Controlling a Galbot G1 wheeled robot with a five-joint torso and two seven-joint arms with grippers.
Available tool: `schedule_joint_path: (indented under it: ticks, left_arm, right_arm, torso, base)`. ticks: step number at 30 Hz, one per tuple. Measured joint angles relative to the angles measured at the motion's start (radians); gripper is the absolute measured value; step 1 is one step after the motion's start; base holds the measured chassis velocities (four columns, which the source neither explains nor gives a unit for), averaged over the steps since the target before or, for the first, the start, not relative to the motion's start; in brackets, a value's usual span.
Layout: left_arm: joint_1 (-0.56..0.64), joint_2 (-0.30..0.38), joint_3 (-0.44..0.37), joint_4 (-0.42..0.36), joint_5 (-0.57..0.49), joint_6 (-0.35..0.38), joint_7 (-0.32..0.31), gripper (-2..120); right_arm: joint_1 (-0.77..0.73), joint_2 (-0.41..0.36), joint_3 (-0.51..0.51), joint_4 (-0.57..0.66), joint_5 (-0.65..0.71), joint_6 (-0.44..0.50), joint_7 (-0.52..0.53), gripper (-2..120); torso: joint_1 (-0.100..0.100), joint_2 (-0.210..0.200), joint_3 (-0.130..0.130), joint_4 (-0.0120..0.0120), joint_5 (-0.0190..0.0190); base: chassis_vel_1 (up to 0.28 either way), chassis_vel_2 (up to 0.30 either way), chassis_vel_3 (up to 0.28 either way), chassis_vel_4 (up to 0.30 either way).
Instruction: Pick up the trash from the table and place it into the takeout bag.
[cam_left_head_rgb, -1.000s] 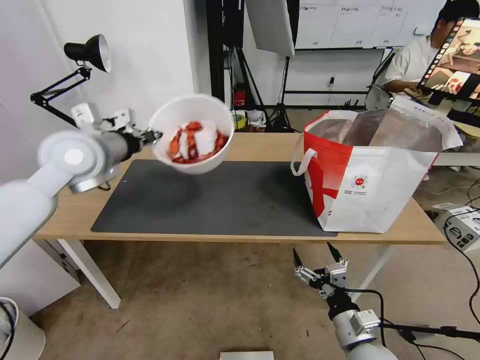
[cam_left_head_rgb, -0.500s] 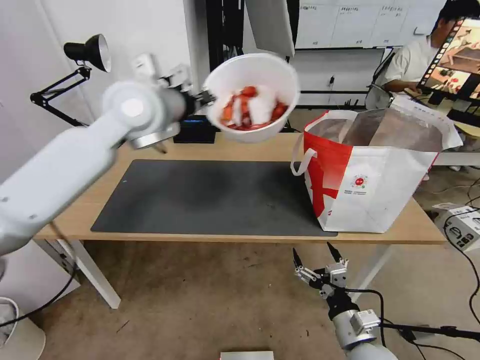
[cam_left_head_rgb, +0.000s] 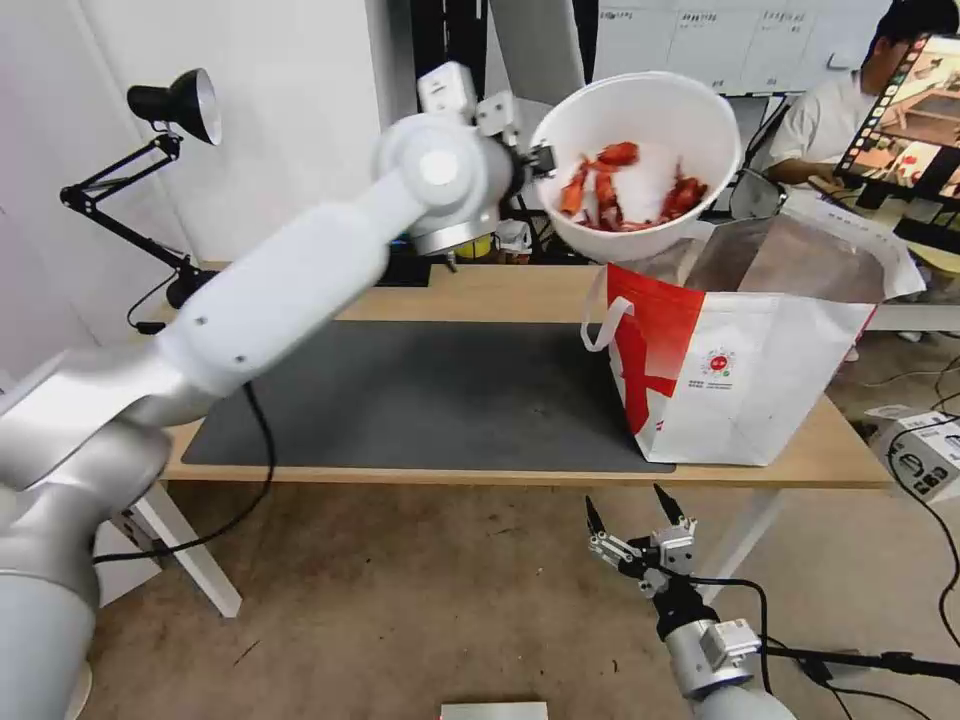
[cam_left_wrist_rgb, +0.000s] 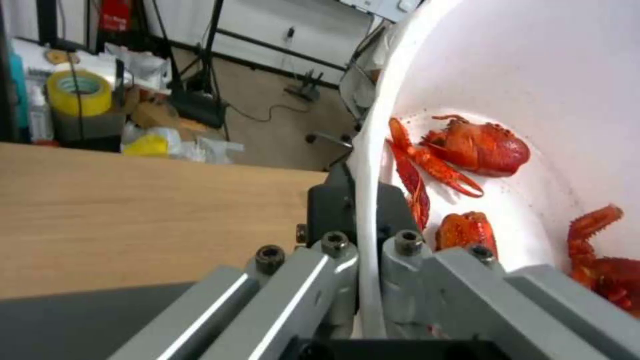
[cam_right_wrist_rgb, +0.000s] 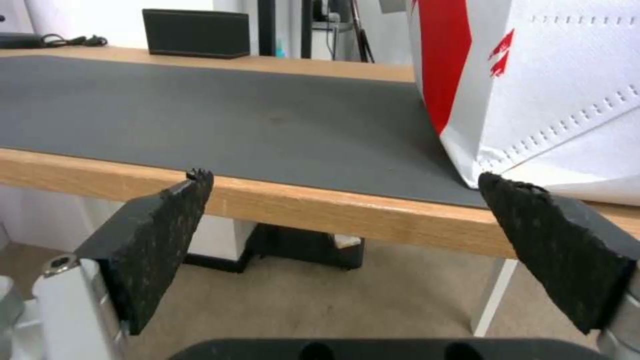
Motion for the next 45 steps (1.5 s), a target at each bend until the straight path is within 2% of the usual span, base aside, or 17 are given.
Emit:
schedule_joint_path:
  ticks: [4,11,14,18,19,25,29,34,45]
  left_arm:
    - [-0.011,-0.069,0.028,0.062,0.038,-0.019,-0.001,0]
    - [-0.006,-0.118,0.055,0.109,0.108,-0.049,0.01,0]
    - [0.002,-0.145,0.081,0.127,0.181,-0.077,0.045,0]
    - [0.004,-0.161,0.106,0.13,0.228,-0.098,0.06,0]
    - [0.006,-0.172,0.147,0.136,0.29,-0.112,0.074,0]
    - [0.018,-0.189,0.187,0.148,0.356,-0.119,0.08,0]
    - [0.019,-0.208,0.197,0.177,0.373,-0.124,0.044,0]
    - [0.022,-0.213,0.208,0.183,0.39,-0.126,0.039,0]
    - [0.03,-0.187,0.261,0.134,0.423,-0.129,0.062,0]
  right_arm:
    - [0.0,0.0,0.0,0.0,0.0,0.0,0.0,100]
    - [0.0,0.0,0.0,0.0,0.0,0.0,0.0,100]
    - [0.0,0.0,0.0,0.0,0.0,0.0,0.0,100]
    - [0.0,0.0,0.0,0.0,0.0,0.0,0.0,100]
    - [0.0,0.0,0.0,0.0,0.0,0.0,0.0,100]
    - [0.0,0.0,0.0,0.0,0.0,0.0,0.0,100]
    - [0.0,0.0,0.0,0.0,0.0,0.0,0.0,100]
    - [0.0,0.0,0.0,0.0,0.0,0.0,0.0,100]
    - [0.0,0.0,0.0,0.0,0.0,0.0,0.0,100]
  torso:
    - [0.0,0.0,0.0,0.0,-0.0001]
    - [0.0,0.0,0.0,0.0001,-0.0002]
    - [0.0,0.0,0.0,0.0003,-0.0002]
    - [0.0,0.0,0.0,0.0001,-0.0002]
    - [0.0,0.0,0.0,0.0002,-0.0002]
    - [0.0,0.0,0.0,0.0,-0.0003]
    - [0.0,0.0,0.0,0.0001,-0.0003]
    - [0.0,0.0,0.0,0.0001,-0.0003]
    - [0.0,0.0,0.0,0.0001,-0.0003]
  base:
    - [0.0,0.0,0.0,0.0]
    - [0.0,0.0,0.0,0.0]
    - [0.0,0.0,0.0,0.0]
    - [0.0,0.0,0.0,0.0]
    - [0.0,0.0,0.0,0.0]
    - [0.0,0.0,0.0,0.0]
    - [0.0,0.0,0.0,0.0]
    - [0.0,0.0,0.0,0.0]
    - [0.0,0.0,0.0,0.0]
